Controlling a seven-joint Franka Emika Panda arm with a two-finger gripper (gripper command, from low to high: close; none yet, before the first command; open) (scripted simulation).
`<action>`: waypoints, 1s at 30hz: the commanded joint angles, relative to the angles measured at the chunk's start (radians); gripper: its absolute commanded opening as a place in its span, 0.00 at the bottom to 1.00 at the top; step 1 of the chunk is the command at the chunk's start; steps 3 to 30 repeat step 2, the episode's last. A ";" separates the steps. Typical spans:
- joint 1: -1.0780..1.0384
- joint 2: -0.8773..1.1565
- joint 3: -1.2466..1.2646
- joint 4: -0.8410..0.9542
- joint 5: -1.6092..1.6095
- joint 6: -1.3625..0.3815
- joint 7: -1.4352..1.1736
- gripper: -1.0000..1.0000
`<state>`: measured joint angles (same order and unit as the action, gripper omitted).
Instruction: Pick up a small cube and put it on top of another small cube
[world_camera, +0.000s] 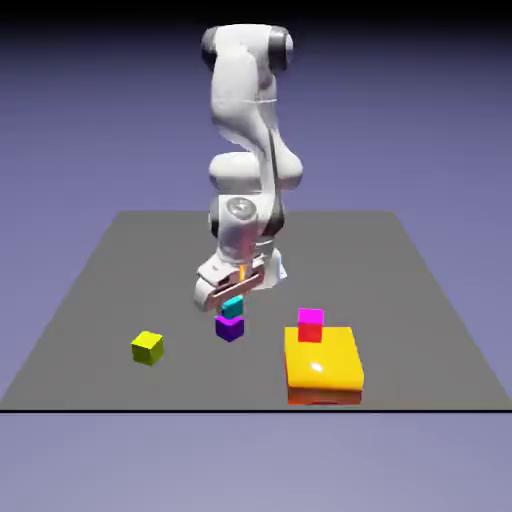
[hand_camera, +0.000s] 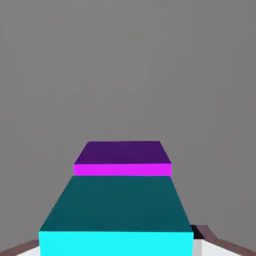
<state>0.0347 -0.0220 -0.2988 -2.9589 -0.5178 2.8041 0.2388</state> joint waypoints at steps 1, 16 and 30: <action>-0.002 0.000 0.000 0.000 0.000 0.000 0.000 1.00; 0.000 -0.036 0.006 0.000 0.015 -0.036 -0.011 1.00; 0.000 -0.036 0.006 0.000 0.015 -0.036 -0.011 1.00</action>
